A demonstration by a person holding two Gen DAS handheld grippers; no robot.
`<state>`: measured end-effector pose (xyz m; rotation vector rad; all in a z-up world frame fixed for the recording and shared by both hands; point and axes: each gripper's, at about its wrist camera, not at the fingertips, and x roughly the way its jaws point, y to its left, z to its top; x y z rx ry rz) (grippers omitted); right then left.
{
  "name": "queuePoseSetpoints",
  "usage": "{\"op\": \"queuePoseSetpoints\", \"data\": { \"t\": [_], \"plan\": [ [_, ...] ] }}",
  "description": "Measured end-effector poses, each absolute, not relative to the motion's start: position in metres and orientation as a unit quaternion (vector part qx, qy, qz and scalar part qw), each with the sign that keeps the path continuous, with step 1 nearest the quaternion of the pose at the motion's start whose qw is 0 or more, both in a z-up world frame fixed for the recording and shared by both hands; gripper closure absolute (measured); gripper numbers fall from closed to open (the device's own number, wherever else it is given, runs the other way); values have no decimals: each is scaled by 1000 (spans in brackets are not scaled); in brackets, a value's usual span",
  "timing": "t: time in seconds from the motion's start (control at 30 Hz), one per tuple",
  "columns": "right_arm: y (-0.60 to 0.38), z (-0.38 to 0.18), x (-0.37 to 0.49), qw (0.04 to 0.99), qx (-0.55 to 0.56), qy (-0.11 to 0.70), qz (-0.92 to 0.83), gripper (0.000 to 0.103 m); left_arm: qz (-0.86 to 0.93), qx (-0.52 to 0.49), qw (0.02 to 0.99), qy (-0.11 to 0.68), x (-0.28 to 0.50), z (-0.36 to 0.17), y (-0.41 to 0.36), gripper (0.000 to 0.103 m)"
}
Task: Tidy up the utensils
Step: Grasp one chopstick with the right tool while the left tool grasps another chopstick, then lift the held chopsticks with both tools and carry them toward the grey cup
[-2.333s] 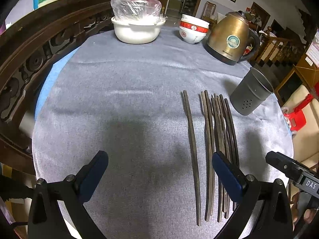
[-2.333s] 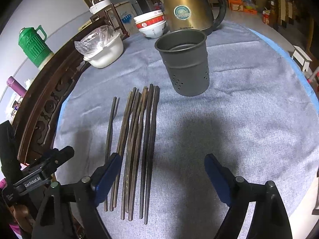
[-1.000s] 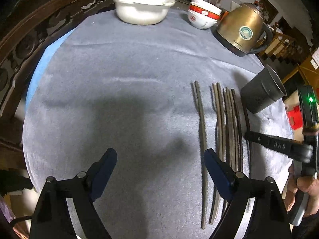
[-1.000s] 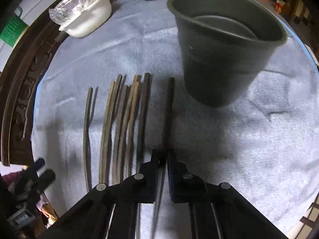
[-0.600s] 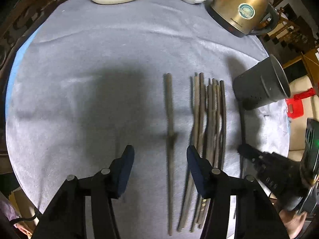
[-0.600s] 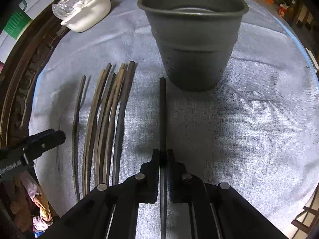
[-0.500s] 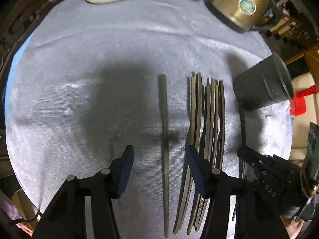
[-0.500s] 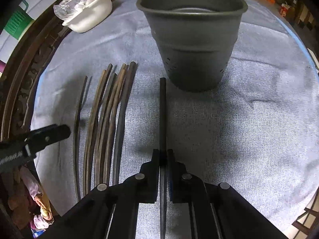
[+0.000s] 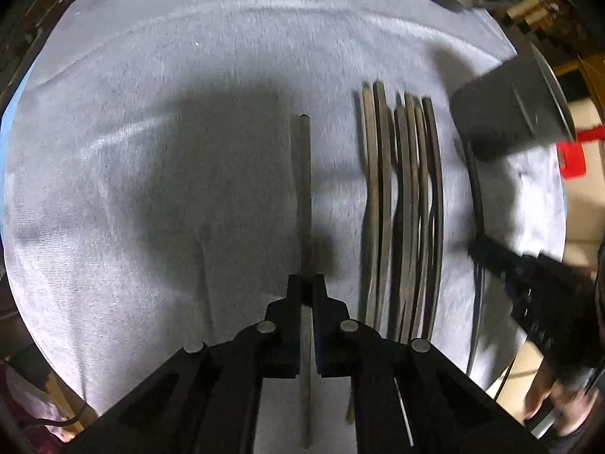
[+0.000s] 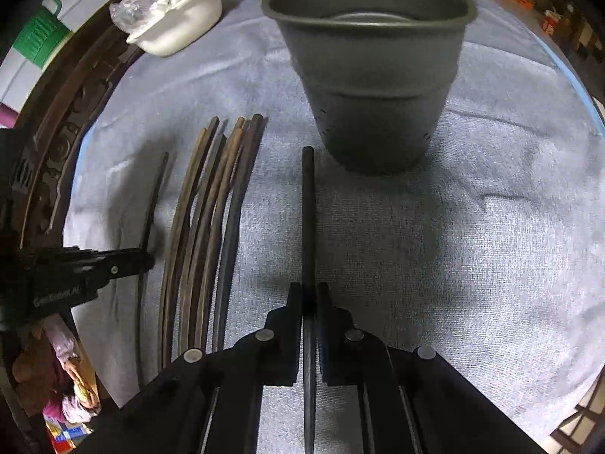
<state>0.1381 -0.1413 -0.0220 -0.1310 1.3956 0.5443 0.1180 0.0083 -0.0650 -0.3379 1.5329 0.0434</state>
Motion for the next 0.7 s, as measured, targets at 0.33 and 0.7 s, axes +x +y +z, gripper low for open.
{"op": "queuePoseSetpoints", "data": {
  "t": [0.33, 0.7],
  "plan": [
    [-92, -31, 158, 665, -162, 687, 242, 92, -16, -124, 667, 734, 126, -67, 4, 96],
    [-51, -37, 167, 648, -207, 700, 219, 94, -28, -146, 682, 716, 123, -57, 33, 98]
  ]
}}
